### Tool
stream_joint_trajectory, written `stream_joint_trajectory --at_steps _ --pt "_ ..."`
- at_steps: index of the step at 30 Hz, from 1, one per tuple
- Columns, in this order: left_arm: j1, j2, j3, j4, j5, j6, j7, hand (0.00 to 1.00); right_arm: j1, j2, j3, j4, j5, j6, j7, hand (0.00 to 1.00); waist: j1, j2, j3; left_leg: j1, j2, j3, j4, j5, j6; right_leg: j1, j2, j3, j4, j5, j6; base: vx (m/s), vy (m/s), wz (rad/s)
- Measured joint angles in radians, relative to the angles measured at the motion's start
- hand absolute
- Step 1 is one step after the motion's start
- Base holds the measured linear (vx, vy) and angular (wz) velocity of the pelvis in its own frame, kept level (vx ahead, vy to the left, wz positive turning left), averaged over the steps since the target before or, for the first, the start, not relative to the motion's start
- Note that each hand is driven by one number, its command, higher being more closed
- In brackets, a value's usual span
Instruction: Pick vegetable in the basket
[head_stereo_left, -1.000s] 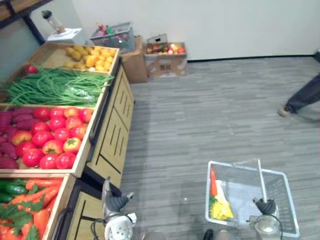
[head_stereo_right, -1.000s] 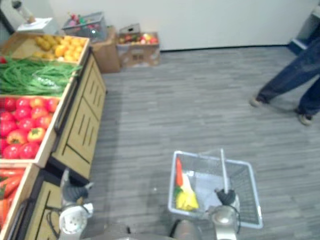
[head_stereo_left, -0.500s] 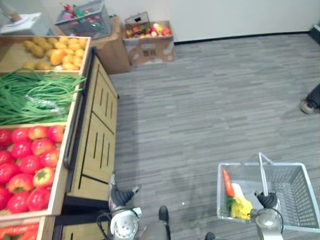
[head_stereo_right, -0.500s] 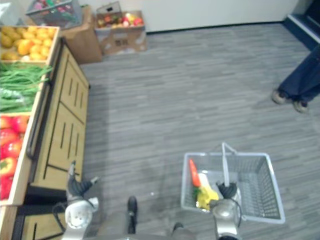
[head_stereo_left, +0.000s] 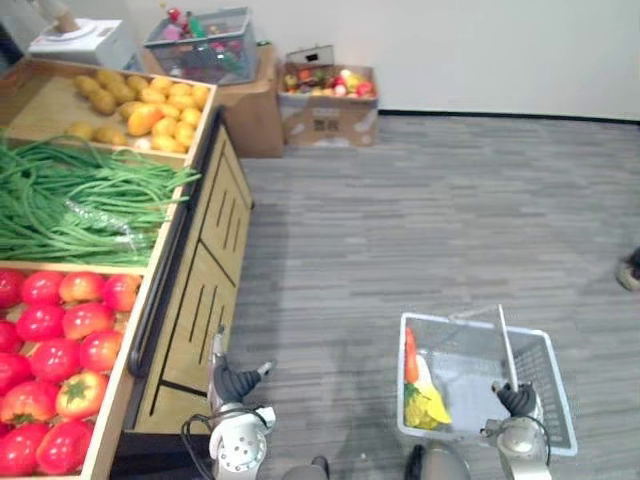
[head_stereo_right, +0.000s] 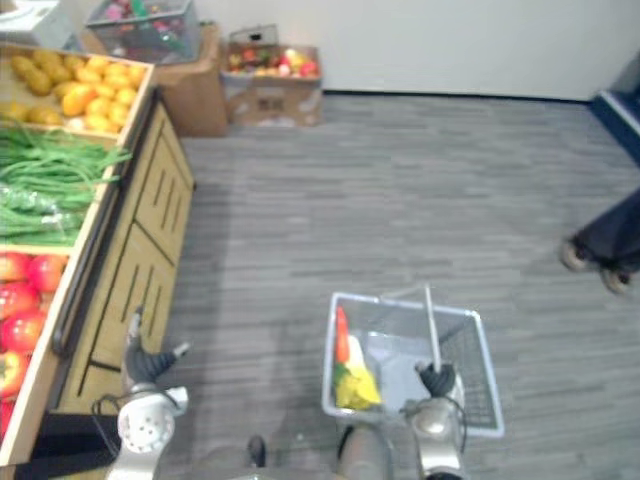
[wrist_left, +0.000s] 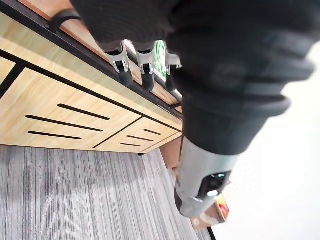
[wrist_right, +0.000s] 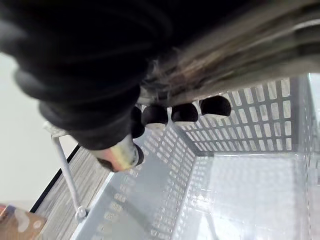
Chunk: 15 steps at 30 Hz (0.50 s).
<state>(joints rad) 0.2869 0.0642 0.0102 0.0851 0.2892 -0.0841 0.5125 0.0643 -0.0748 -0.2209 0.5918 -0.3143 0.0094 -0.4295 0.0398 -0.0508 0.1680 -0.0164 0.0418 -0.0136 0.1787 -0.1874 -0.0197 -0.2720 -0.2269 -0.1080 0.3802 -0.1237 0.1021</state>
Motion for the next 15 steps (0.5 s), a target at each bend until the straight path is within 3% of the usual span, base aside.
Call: stream_joint_trajectory --at_steps 1,2,3,4,7,11,15 --pt "-0.010 0.007 -0.007 0.001 0.000 0.000 0.000 0.00 0.002 0.005 -0.005 0.000 0.000 0.000 0.000 1.00 0.001 -0.019 -0.001 -0.008 -0.008 -0.024 0.024 -0.023 -0.036 0.010 -0.004 0.042 -0.080 0.122 0.014 0.20 -0.290 1.01" --pt "-0.015 0.014 -0.008 0.012 0.000 0.000 0.000 0.00 0.004 0.006 -0.006 0.002 0.000 0.001 0.000 1.00 -0.004 -0.024 -0.001 -0.012 -0.009 -0.041 0.036 -0.034 -0.050 0.021 -0.007 0.055 -0.078 0.099 0.057 0.19 -0.319 0.78" --pt "-0.024 -0.007 -0.006 0.028 0.000 0.001 0.000 0.00 -0.001 0.001 -0.007 0.004 -0.001 0.003 0.000 1.00 0.005 -0.001 -0.007 -0.028 0.027 -0.058 0.047 -0.038 -0.063 0.038 0.021 0.033 -0.109 0.084 0.060 0.15 -0.326 0.44" --pt "-0.024 -0.025 -0.005 0.030 0.000 0.000 0.002 0.00 -0.015 0.001 -0.007 0.001 -0.001 0.002 0.000 1.00 0.009 0.017 -0.011 -0.039 0.065 -0.055 0.048 -0.031 -0.078 0.058 0.054 0.004 -0.154 0.085 0.051 0.13 -0.301 0.25" --pt "-0.018 -0.053 -0.011 0.039 -0.002 0.000 0.001 0.00 -0.012 0.001 -0.016 0.001 0.001 0.001 -0.003 1.00 0.012 0.031 -0.014 -0.037 0.134 -0.095 0.036 -0.003 -0.124 0.132 0.125 -0.076 -0.229 0.095 0.006 0.06 -0.260 0.40" --pt "-0.017 -0.060 -0.014 0.047 -0.003 0.000 -0.005 0.00 0.002 -0.004 -0.052 0.001 0.002 0.001 -0.008 1.00 0.015 0.034 -0.016 -0.074 0.150 -0.133 0.064 0.023 -0.140 0.159 0.141 -0.137 -0.248 0.089 -0.017 -0.01 -0.157 0.51" --pt "-0.006 -0.060 -0.024 0.051 -0.007 0.000 -0.015 0.00 0.002 -0.007 -0.055 0.003 0.009 0.001 -0.010 1.00 0.015 0.057 -0.024 -0.079 0.150 -0.094 0.045 0.044 -0.138 0.174 0.138 -0.159 -0.277 0.105 -0.023 -0.05 -0.021 0.20"
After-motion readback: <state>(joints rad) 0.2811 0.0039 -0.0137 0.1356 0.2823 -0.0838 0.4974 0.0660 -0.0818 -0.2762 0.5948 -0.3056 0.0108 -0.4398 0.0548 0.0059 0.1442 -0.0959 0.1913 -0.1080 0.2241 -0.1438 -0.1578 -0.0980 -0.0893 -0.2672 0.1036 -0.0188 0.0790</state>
